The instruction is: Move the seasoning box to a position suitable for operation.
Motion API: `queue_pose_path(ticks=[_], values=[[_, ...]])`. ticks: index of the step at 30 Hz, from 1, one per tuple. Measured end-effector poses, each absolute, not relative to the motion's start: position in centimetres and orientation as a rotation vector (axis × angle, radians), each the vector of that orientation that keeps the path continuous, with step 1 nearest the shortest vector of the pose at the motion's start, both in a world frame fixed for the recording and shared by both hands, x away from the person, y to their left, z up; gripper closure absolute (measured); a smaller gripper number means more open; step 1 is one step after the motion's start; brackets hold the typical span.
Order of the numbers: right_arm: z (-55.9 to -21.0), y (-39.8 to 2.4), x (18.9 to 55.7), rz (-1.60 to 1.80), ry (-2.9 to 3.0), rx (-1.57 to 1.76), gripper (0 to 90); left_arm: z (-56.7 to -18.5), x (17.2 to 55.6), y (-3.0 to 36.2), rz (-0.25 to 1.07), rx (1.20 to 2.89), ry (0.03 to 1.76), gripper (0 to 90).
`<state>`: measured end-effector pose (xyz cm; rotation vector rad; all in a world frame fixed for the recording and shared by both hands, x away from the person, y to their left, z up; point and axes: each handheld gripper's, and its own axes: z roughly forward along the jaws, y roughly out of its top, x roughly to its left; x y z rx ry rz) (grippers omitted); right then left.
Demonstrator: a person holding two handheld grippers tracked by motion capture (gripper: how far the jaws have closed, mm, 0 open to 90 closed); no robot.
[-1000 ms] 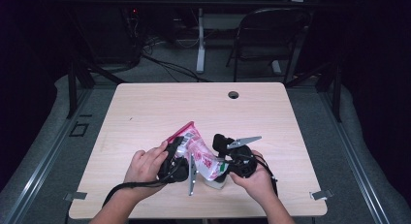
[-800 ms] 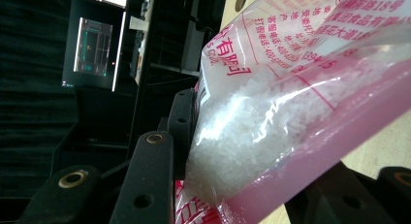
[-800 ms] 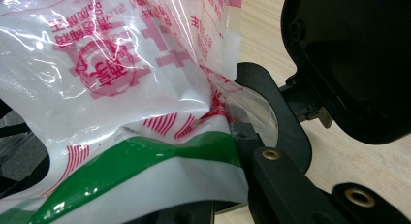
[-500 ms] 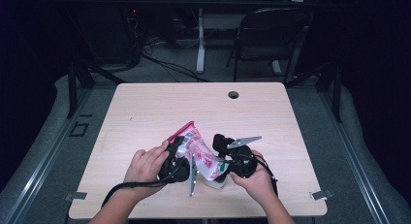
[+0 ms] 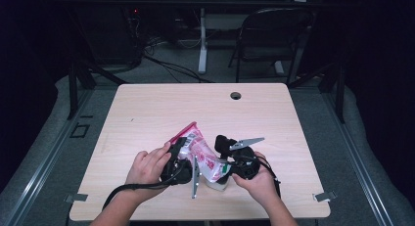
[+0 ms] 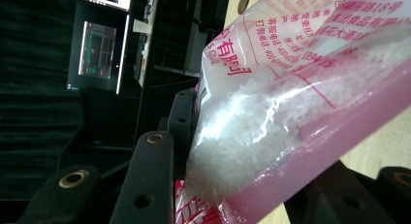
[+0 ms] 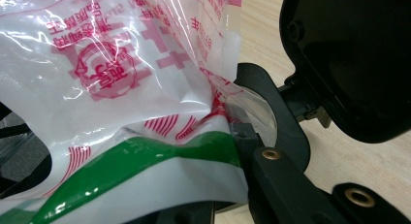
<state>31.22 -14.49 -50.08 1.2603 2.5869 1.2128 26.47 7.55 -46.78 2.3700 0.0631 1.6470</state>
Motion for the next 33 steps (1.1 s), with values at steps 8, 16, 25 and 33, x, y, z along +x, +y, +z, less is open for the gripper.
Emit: queue_pose_path(ticks=[8,16,25,33], values=[[-50.10,-14.49,31.26,1.217,2.585,1.264,89.9,-46.69,26.47,7.43,1.649,2.372,0.053,67.3],[-50.09,-14.49,31.25,1.215,2.586,1.262,89.9,-46.55,26.45,7.36,1.657,2.362,0.043,67.3],[-50.10,-14.50,31.26,1.216,2.584,1.265,89.9,-46.51,26.46,7.27,1.647,2.374,0.045,67.3],[-50.10,-14.51,31.26,1.213,2.583,1.266,89.9,-46.47,26.43,7.19,1.653,2.373,0.041,67.3]])
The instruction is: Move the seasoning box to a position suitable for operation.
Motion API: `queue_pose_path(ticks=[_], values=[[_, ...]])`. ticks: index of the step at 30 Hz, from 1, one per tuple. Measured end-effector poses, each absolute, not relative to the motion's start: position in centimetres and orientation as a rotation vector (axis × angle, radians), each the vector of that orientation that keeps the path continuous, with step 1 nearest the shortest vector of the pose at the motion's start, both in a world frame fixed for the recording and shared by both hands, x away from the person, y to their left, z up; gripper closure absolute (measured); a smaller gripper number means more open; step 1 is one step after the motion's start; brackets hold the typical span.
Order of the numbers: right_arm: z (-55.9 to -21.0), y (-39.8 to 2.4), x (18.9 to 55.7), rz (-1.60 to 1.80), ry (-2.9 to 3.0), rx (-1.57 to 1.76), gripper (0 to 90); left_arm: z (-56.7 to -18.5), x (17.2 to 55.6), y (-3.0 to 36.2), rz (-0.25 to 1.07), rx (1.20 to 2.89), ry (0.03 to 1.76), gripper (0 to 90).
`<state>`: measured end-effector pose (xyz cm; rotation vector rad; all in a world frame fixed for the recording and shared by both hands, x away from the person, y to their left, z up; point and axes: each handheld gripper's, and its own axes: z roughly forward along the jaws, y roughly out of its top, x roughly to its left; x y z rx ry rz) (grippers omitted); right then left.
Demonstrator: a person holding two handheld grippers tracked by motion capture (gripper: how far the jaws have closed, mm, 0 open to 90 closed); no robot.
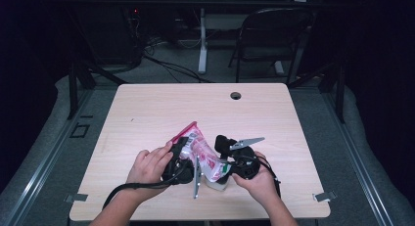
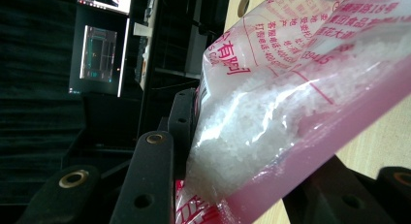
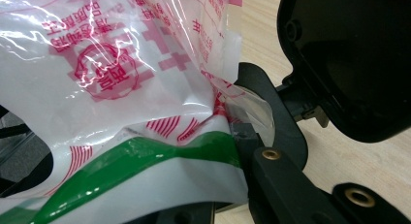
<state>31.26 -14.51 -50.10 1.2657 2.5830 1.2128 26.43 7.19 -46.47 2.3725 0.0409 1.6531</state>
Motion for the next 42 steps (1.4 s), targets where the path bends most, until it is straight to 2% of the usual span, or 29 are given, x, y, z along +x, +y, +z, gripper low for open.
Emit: queue_pose_path(ticks=[42], values=[[-50.11,-14.40,31.24,1.206,2.579,1.268,89.9,-46.18,26.26,6.90,1.661,2.369,0.024,67.3]])
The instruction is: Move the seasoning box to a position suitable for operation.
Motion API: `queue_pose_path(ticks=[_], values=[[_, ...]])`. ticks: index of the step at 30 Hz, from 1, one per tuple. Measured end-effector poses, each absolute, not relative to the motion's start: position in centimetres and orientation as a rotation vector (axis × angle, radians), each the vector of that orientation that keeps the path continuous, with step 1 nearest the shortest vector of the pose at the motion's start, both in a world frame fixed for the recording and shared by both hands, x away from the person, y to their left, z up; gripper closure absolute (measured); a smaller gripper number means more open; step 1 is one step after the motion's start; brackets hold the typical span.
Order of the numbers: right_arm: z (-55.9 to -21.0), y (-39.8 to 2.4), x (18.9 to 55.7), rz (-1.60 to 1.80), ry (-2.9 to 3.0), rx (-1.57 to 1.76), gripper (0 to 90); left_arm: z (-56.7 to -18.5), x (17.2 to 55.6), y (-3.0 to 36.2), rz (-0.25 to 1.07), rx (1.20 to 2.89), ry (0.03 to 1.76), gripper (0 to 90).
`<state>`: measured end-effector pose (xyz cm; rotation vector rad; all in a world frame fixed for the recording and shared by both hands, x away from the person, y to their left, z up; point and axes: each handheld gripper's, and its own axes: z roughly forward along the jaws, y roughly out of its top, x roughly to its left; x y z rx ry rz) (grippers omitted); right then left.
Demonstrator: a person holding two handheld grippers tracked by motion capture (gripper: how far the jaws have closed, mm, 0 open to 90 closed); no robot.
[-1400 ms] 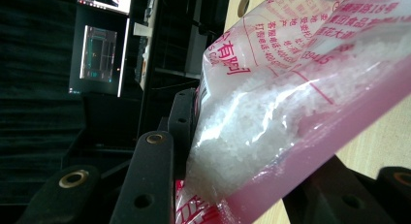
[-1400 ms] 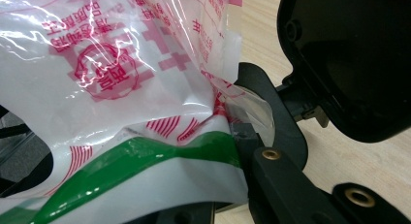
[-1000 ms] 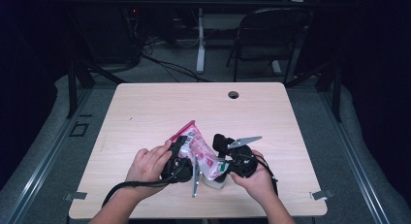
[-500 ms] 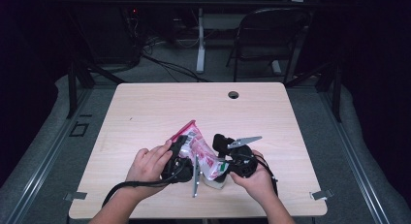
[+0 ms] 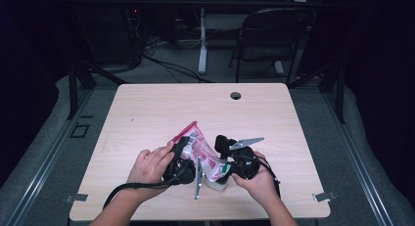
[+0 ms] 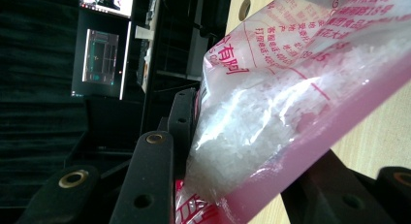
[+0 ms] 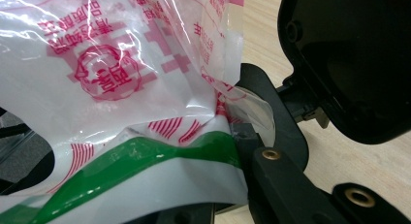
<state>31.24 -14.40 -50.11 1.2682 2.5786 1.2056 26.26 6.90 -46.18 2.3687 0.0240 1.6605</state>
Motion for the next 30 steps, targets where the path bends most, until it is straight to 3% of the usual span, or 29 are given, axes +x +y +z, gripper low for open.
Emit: queue_pose_path(ticks=[30], values=[[-50.12,-14.35,31.28,1.211,2.581,1.263,89.8,-45.95,26.15,6.70,1.662,2.369,0.015,67.4]])
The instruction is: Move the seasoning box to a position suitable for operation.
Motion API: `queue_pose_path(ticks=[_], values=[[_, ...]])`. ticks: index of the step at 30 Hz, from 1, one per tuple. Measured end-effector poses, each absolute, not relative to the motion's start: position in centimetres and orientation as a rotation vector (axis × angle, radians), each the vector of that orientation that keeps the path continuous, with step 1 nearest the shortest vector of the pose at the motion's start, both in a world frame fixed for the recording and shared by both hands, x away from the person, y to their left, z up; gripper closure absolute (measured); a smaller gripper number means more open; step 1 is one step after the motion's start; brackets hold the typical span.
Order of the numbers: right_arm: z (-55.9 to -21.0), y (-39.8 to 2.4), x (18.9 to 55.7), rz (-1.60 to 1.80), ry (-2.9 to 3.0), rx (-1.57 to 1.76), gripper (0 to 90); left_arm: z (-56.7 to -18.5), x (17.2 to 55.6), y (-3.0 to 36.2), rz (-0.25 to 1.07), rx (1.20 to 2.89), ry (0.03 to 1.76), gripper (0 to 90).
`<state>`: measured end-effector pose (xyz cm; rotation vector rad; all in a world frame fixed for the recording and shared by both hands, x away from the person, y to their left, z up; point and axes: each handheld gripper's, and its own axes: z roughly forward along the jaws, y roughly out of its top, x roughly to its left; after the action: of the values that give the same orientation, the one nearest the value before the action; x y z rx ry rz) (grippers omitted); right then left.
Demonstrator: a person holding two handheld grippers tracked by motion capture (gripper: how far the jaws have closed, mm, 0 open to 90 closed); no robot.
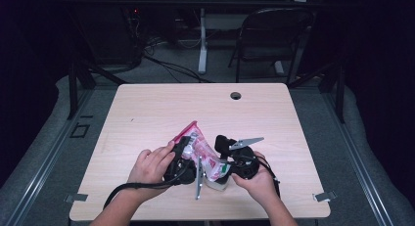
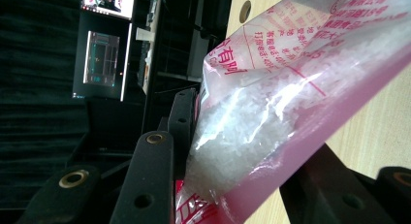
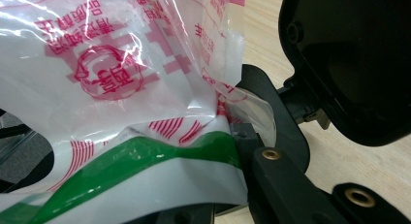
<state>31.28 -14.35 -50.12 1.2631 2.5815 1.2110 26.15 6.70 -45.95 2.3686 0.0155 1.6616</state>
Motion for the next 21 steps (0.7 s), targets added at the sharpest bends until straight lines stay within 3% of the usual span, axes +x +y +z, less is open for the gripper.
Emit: queue_pose_path(ticks=[21], values=[[-50.12,-14.27,31.35,1.217,2.579,1.262,89.9,-45.88,26.12,6.69,1.668,2.359,0.011,67.5]])
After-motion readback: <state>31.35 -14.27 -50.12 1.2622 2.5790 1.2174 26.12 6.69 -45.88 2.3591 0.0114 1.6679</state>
